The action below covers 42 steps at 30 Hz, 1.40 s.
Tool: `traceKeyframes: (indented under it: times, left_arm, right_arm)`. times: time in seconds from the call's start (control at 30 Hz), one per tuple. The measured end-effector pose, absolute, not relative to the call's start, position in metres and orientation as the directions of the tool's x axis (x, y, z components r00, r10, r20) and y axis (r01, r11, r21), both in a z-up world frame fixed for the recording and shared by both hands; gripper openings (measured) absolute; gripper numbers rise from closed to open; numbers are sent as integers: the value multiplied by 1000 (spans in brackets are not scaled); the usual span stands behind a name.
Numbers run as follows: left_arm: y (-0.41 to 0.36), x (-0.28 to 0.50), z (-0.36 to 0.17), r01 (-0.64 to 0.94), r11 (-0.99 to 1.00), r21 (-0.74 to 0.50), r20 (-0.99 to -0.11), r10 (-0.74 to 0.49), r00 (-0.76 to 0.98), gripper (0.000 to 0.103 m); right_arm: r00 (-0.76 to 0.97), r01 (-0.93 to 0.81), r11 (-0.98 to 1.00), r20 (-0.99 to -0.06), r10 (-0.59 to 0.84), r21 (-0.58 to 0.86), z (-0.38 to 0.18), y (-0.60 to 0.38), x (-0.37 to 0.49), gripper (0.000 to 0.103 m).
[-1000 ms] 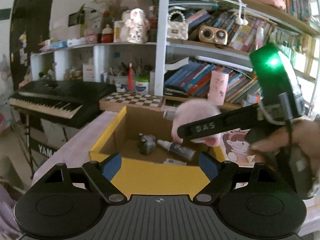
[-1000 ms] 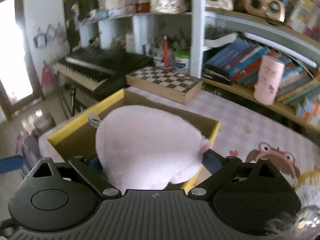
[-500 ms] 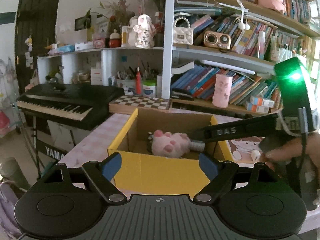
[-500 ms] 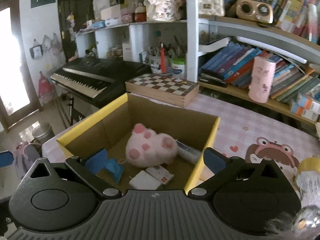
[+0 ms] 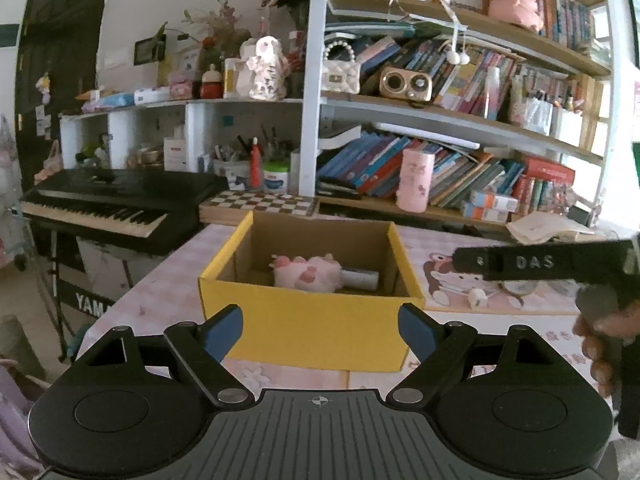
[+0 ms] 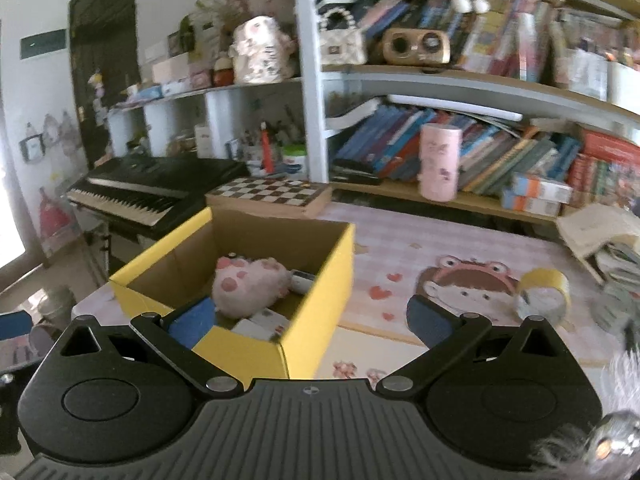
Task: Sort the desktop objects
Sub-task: 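Withdraw both open tools from the yellow box toward the tape rolls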
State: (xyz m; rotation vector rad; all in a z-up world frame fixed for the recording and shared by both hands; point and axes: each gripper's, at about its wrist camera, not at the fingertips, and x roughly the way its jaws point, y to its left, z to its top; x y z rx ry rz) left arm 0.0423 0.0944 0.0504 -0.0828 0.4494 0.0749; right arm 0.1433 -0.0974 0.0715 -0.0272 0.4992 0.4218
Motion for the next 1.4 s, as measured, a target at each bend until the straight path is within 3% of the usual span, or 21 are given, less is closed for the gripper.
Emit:
traceKeyframes:
  times: [0.8, 1.4]
  left_arm:
    - [62, -5, 7, -57, 993, -103, -532, -7, 847, 87]
    - [37, 7, -12, 69, 994, -85, -606, -107, 789, 88]
  right_arm:
    - [800, -222, 973, -558, 219, 63, 3, -143, 26, 103]
    - [767, -139, 988, -623, 154, 73, -15, -159, 17, 103]
